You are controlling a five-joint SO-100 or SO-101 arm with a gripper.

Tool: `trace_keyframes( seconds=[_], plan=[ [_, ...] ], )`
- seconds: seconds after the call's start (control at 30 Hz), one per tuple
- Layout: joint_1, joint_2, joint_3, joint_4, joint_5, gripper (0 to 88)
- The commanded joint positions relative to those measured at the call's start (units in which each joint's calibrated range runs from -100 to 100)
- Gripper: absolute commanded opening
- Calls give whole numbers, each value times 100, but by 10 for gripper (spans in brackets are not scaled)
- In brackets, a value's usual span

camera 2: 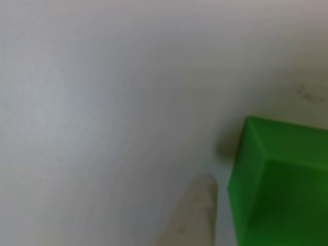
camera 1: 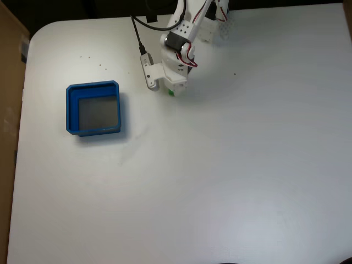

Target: Pick up green cube and drop it in the blue box

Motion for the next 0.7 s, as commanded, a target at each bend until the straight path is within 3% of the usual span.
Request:
trace_keyframes(
  seconds=[0.0,0.33,0.67],
  plan=[
    [-22,-77,-65,-59,-20,248],
    [-22,-77,-65,-42,10,124],
    [-15,-85,-83,-42,-15,81]
  ],
)
